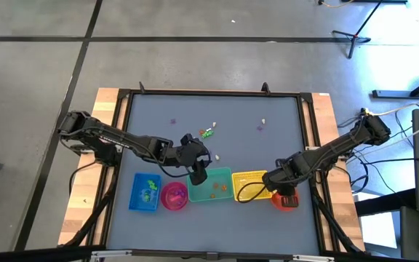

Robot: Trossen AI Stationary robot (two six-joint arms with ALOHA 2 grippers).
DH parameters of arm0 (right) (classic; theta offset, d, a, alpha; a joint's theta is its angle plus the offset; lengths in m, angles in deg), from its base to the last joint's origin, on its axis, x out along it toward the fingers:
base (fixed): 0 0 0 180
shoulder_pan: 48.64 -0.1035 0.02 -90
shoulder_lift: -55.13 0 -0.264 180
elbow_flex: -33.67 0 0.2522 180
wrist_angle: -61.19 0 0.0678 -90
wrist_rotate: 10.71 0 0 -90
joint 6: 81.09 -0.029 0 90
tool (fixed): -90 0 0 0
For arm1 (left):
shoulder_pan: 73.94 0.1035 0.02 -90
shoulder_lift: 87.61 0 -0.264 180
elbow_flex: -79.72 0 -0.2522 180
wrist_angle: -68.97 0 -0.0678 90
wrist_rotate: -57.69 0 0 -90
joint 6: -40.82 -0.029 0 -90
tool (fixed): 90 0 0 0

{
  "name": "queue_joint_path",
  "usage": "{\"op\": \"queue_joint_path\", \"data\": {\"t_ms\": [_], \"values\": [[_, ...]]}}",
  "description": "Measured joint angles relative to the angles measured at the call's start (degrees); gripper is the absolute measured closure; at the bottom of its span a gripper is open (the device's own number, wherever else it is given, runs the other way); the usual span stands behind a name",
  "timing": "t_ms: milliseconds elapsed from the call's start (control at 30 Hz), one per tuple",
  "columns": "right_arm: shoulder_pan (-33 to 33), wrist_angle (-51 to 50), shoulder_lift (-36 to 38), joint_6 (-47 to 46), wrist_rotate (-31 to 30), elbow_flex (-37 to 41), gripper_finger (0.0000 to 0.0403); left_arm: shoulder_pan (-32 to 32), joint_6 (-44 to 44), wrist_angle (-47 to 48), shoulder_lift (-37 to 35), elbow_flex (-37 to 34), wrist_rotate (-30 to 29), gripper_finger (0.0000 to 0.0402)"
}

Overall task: Sort Halloween decoration
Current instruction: Put the white skull toy into the orange bin

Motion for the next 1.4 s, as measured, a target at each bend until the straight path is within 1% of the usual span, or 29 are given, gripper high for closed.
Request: {"op": "queue_joint_path", "data": {"t_ms": [167, 267, 400, 567, 700, 833, 1000, 1033, 1133, 1233, 1400], "values": [[0.3, -0.4, 0.0, 5.3, -7.9, 0.0, 0.0292, 0.0, 0.0, 0.0, 0.0, 0.0, 0.0, 0.0257], [2.6, -2.6, 0.0, 10.1, -11.4, 0.0, 0.0292, 0.0, 0.0, 0.0, 0.0, 0.0, 0.0, 0.0257], [9.1, -4.9, 0.0, 17.2, -15.3, 0.0, 0.0292, 0.0, 0.0, 0.0, 0.0, 0.0, 0.0, 0.0257], [22.0, -3.3, 0.0, 26.6, -18.9, 0.0, 0.0292, 0.0, 0.0, 0.0, 0.0, 0.0, 0.0, 0.0257], [34.1, 1.5, 0.0, 30.9, -19.2, 0.0, 0.0292, 0.0, 0.0, 0.0, 0.0, 0.0, 0.0, 0.0257], [44.2, 8.2, 0.0, 31.6, -20.0, 0.0, 0.0292, 0.0, 0.0, 0.0, 0.0, 0.0, 0.0, 0.0257], [52.9, 15.1, -0.1, 30.6, -22.3, 0.0, 0.0292, 0.0, 0.0, 0.0, 0.0, 0.0, 0.0, 0.0257], [54.4, 15.9, -0.4, 29.1, -22.0, 0.0, 0.0292, 0.0, 0.0, 0.0, 0.0, 0.0, 0.0, 0.0257], [59.2, 15.7, -1.9, 25.7, -18.3, 0.0, 0.0288, 0.0, 0.0, 0.0, 0.0, 0.0, 0.0, 0.0257], [63.3, 15.8, -4.4, 25.4, -16.6, 0.0, 0.0262, 0.0, 0.0, 0.0, 0.0, 0.0, 0.0, 0.0257], [68.3, 17.4, -10.0, 24.7, -16.6, 0.0, 0.0190, 0.0, 0.0, 0.0, 0.0, 0.0, 0.0, 0.0257]]}}
